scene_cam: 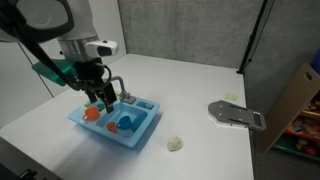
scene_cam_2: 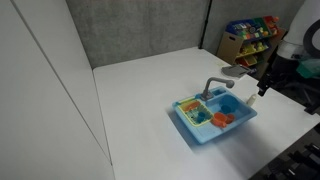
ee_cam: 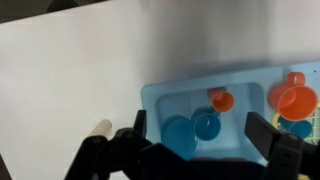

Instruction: Remove the white bottle from the sink

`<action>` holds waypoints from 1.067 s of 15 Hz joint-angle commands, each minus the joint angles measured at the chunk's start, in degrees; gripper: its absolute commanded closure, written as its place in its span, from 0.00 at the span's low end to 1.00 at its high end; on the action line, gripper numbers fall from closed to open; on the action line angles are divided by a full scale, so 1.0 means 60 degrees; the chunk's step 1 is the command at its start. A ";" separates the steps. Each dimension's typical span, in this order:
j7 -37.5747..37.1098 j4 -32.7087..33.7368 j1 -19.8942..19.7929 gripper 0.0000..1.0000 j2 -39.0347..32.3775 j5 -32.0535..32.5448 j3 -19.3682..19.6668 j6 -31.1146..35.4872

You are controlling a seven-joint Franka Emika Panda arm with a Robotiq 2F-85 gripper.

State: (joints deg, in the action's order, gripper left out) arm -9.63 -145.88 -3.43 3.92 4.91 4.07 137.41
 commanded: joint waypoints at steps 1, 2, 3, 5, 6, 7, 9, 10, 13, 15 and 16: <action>0.0573 -0.0473 0.0040 0.00 0.1168 -0.0434 -0.0083 -0.0461; 0.0641 -0.0524 0.0051 0.00 0.1378 -0.0503 -0.0098 -0.0551; 0.0688 -0.0557 0.0063 0.00 0.1612 -0.0550 -0.0109 -0.0699; 0.0774 -0.0546 0.0080 0.00 0.2024 -0.0665 -0.0128 -0.1027; 0.0805 -0.0507 0.0093 0.00 0.2226 -0.0724 -0.0138 -0.1229; 0.0849 -0.0447 0.0101 0.00 0.2418 -0.0788 -0.0144 -0.1432; 0.0974 -0.0325 0.0135 0.00 0.2750 -0.0936 -0.0135 -0.1817; 0.1039 -0.0284 0.0152 0.00 0.2914 -0.1000 -0.0124 -0.1991; 0.1487 -0.0223 0.0225 0.00 0.3466 -0.1212 -0.0072 -0.2510; 0.1872 -0.0159 0.0288 0.00 0.3813 -0.1321 -0.0004 -0.2917; 0.1936 -0.0109 0.0256 0.00 0.3965 -0.1287 -0.0015 -0.3113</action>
State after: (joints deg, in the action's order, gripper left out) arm -1.30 -147.50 -2.40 24.40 -1.72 3.23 122.94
